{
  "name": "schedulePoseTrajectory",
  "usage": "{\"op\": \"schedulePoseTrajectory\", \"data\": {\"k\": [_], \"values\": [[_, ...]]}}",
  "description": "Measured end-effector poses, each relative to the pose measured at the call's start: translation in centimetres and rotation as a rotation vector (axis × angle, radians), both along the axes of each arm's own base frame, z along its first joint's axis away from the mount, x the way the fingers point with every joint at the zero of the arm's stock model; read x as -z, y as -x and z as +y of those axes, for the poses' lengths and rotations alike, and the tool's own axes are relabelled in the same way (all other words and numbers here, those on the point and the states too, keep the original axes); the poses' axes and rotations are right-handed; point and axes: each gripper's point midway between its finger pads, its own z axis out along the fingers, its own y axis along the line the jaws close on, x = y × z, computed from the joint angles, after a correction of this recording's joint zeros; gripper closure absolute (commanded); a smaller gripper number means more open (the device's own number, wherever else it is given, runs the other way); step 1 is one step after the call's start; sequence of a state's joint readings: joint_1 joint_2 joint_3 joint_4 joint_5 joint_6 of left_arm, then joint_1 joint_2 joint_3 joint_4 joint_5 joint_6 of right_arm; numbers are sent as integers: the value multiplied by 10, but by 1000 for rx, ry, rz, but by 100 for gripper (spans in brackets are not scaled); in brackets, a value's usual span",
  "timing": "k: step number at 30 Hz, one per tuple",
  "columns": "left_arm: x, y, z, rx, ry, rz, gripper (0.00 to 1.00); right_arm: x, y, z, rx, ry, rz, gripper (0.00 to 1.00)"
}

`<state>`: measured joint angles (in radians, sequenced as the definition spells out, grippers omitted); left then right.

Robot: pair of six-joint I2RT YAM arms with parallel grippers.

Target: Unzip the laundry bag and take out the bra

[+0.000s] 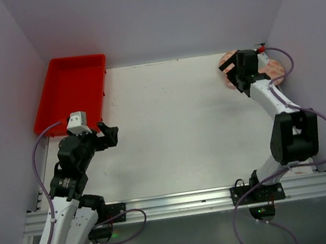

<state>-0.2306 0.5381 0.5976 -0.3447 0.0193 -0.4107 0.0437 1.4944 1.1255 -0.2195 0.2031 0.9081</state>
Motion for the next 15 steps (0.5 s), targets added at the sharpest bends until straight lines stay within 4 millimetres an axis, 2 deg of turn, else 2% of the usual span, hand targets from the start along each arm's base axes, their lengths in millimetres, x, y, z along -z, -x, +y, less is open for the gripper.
{"op": "schedulePoseTrajectory", "data": {"k": [3,6,9,15], "values": [[-3,0,-2,10,7,-18,0,22,-44,-12,78,-45,26,1],[-10,-1,-2,11,12,-46,0,48,-72,-24,156,-106,60,1],[-11,-2,-2,9,12,-50,0,70,-89,-41,240,-166,88,1],[-11,-3,-1,5,3,-53,0,103,-108,-63,362,-263,116,1]]}}
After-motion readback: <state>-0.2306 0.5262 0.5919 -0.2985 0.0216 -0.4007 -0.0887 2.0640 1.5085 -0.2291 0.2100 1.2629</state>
